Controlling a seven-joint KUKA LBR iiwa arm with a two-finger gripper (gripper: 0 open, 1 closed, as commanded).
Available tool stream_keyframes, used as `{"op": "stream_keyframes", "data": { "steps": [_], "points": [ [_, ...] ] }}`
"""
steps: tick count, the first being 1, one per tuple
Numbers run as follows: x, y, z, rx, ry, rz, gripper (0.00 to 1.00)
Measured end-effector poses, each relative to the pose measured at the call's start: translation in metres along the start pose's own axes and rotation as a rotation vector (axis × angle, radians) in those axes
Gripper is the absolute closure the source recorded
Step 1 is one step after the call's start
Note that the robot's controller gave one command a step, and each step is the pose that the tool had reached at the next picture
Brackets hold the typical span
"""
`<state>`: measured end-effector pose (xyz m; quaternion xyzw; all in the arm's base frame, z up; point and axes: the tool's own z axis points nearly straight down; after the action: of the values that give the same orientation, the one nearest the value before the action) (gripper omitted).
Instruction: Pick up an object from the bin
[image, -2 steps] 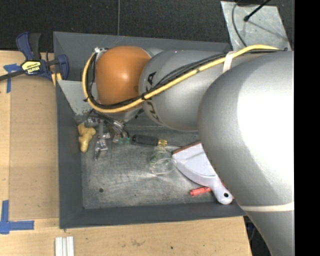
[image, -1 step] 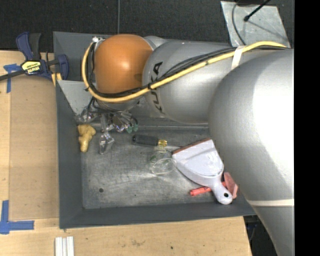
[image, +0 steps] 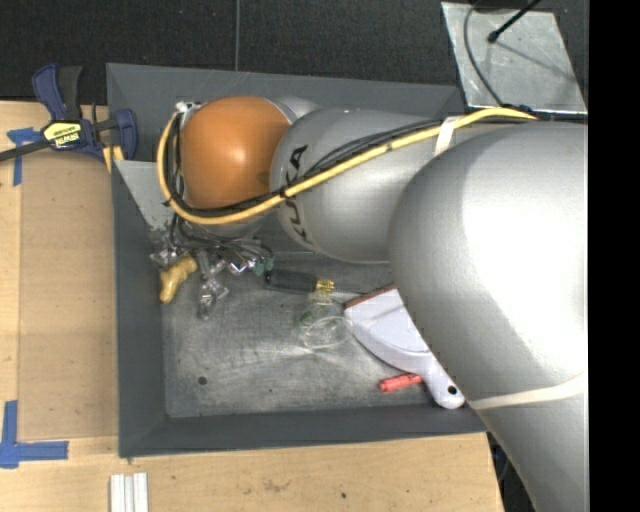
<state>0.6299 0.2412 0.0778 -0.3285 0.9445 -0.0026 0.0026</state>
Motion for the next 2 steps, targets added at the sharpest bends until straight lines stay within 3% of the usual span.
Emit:
{"op": "stream_keyframes", "data": {
  "steps": [1, 2],
  "points": [
    [-0.0053, -0.0027, 0.0082, -0.001, -0.030, 0.041, 1.00],
    [0.0007, -0.0036, 0.0051, -0.005, -0.013, 0.069, 1.00]
  ]
}}
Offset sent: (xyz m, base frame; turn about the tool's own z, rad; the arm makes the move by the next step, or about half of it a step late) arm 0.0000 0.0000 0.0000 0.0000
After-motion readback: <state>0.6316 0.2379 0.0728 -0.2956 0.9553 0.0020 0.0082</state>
